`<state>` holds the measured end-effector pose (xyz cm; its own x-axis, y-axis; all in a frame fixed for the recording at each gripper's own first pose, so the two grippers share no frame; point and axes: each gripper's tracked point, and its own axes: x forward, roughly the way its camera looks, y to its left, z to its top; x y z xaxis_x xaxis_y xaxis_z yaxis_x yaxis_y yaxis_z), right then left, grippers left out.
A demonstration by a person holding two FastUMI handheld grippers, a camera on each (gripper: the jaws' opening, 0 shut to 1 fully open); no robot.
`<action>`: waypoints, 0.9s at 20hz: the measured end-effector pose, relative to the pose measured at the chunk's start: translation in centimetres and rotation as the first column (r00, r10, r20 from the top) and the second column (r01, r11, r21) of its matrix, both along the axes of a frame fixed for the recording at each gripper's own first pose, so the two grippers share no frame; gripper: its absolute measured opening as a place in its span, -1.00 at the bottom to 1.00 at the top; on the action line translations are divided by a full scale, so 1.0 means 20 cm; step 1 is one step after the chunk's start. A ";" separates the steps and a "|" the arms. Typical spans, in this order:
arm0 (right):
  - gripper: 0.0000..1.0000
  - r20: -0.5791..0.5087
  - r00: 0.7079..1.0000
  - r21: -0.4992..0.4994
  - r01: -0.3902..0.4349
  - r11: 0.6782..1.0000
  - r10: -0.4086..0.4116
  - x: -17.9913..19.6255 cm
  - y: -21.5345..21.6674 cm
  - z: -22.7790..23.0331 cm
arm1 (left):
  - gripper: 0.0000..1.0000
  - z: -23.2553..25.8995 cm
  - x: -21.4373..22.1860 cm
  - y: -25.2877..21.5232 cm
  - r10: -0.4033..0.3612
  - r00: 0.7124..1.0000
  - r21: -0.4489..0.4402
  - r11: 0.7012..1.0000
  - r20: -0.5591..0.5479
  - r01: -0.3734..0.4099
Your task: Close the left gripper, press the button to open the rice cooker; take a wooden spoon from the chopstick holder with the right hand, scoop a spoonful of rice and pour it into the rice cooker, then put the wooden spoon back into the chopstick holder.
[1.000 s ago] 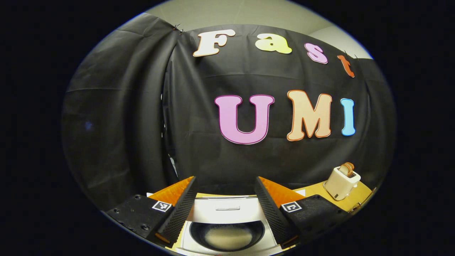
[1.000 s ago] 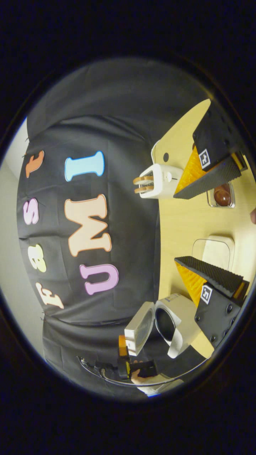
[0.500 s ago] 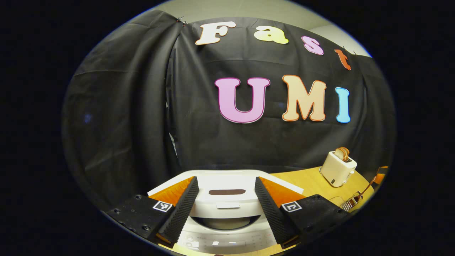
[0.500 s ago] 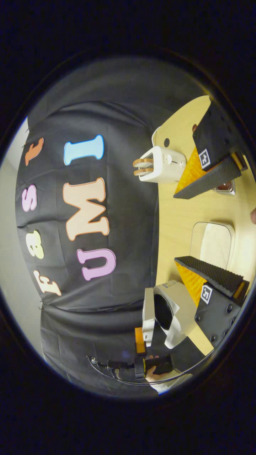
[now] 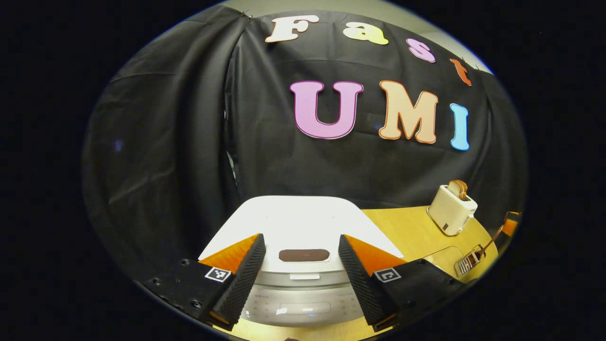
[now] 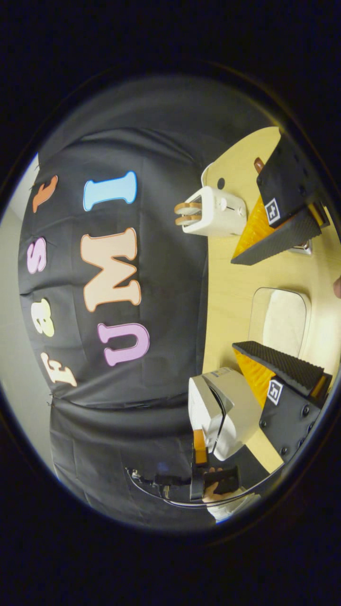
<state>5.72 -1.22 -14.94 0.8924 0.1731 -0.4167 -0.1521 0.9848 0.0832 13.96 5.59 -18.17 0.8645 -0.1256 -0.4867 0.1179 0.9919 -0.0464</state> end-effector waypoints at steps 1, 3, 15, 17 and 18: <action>0.99 -0.001 1.000 -0.001 -0.001 1.000 0.001 0.00 0.00 0.00 | 0.86 -0.02 0.00 0.00 0.001 1.000 -0.003 1.000 -0.008 -0.001; 1.00 -0.005 1.000 -0.002 -0.001 1.000 0.001 0.00 0.00 -0.02 | 0.86 -0.06 -0.02 0.00 0.000 1.000 -0.007 1.000 -0.031 0.000; 1.00 -0.025 1.000 -0.008 -0.017 1.000 0.016 0.02 0.07 -0.06 | 0.94 -0.18 -0.09 0.00 -0.017 0.993 0.025 0.999 -0.120 0.020; 1.00 -0.028 0.999 -0.008 -0.026 1.000 0.026 0.01 0.09 -0.06 | 0.94 -0.18 -0.09 0.00 -0.007 0.994 0.011 1.000 -0.113 0.009; 1.00 -0.027 0.999 -0.010 -0.029 1.000 0.029 0.01 0.10 -0.06 | 0.94 -0.18 -0.08 -0.01 -0.008 0.995 0.011 1.000 -0.100 0.009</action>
